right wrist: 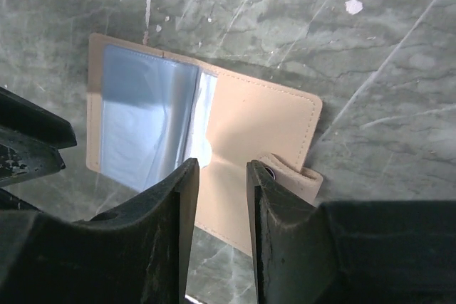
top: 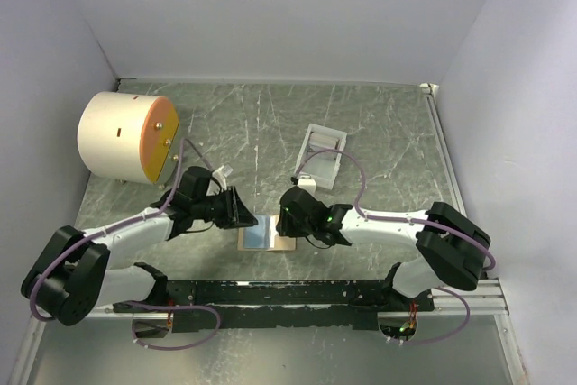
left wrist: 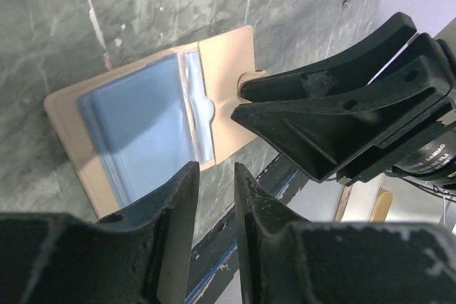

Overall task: Put the credit cards into the card holder
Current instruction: Open the card holder at the center of the board.

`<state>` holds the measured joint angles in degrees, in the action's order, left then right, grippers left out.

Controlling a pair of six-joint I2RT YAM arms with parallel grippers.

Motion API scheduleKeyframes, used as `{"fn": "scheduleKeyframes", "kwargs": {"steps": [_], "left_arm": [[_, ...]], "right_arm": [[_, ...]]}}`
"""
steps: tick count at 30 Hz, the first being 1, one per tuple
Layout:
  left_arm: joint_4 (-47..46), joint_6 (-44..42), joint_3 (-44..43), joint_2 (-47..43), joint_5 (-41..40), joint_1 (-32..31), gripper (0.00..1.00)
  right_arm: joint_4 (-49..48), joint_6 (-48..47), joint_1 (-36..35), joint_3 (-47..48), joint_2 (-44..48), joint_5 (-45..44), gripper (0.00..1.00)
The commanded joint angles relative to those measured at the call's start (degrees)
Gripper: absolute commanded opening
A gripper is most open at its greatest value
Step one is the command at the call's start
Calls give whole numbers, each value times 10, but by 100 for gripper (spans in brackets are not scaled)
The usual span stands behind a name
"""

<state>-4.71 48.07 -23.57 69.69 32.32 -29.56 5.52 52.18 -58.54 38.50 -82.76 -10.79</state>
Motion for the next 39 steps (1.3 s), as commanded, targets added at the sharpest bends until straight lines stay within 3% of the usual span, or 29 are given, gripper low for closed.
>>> {"fn": "scheduleKeyframes", "kwargs": {"steps": [1, 5, 10, 16, 21, 26, 30, 33, 36, 39], "left_arm": [[-17, -14, -37, 20, -17, -7, 37], [-62, -1, -43, 40, 7, -12, 39], [-62, -10, -59, 65, -19, -41, 38], [-146, 23, -54, 130, -10, -83, 37], [-175, 26, -68, 198, -3, -106, 36], [-140, 12, -102, 205, -24, -132, 36], [-110, 13, -103, 176, -47, -137, 37], [-99, 21, -91, 145, -77, -137, 39], [-93, 15, -88, 132, -89, -137, 40], [-89, 9, -98, 150, -84, -138, 40]], "right_arm": [[14, -36, 5, 5, 5, -39, 34], [21, -40, 9, 7, 14, -44, 34], [-73, -71, 38, -44, 51, 6, 34], [-56, -146, 60, -3, 83, 1, 35], [-47, -212, 139, 32, 94, 20, 37], [-20, -267, 178, 93, 77, 7, 38], [27, -217, 179, 141, 70, 95, 37], [21, -153, 171, 126, 78, 149, 36], [7, -143, 167, 102, 91, 127, 38], [30, -194, 170, 124, 88, 66, 40]]}}
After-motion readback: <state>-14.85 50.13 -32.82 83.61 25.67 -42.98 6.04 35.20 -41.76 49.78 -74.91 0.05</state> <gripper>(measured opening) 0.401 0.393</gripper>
